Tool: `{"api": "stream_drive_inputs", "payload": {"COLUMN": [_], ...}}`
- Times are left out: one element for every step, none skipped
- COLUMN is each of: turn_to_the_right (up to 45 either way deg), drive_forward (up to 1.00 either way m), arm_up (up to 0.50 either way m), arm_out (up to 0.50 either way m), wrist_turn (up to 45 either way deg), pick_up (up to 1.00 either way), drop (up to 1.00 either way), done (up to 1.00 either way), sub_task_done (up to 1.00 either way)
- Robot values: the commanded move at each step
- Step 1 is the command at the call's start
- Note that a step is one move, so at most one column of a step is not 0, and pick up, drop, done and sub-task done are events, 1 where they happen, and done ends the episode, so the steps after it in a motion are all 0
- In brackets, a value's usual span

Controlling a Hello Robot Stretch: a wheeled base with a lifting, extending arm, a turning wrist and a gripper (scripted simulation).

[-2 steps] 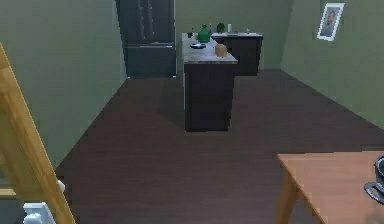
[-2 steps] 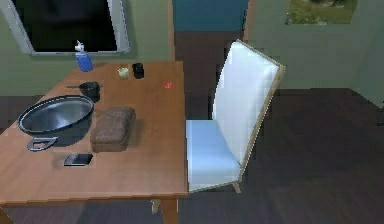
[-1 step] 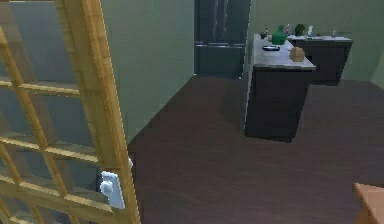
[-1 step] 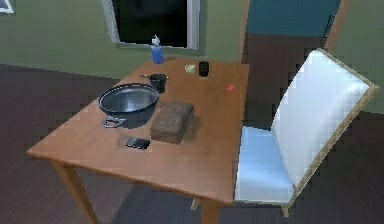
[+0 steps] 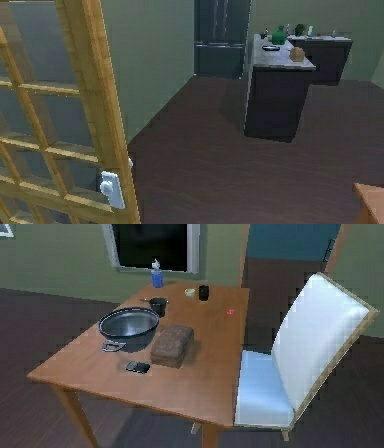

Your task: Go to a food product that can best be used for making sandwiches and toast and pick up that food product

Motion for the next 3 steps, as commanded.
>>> {"api": "stream_drive_inputs", "payload": {"turn_to_the_right": [0.0, 0.0, 0.0], "drive_forward": [0.00, 0.00, 0.00], "arm_up": [0.38, 0.00, 0.00], "arm_out": [0.00, 0.44, 0.00], "wrist_turn": [0.0, 0.0, 45.0], "pick_up": [0.00, 0.00, 0.00], "drop": [0.00, 0.00, 0.00], "done": [0.00, 0.00, 0.00], "sub_task_done": [0.00, 0.00, 0.00]}}
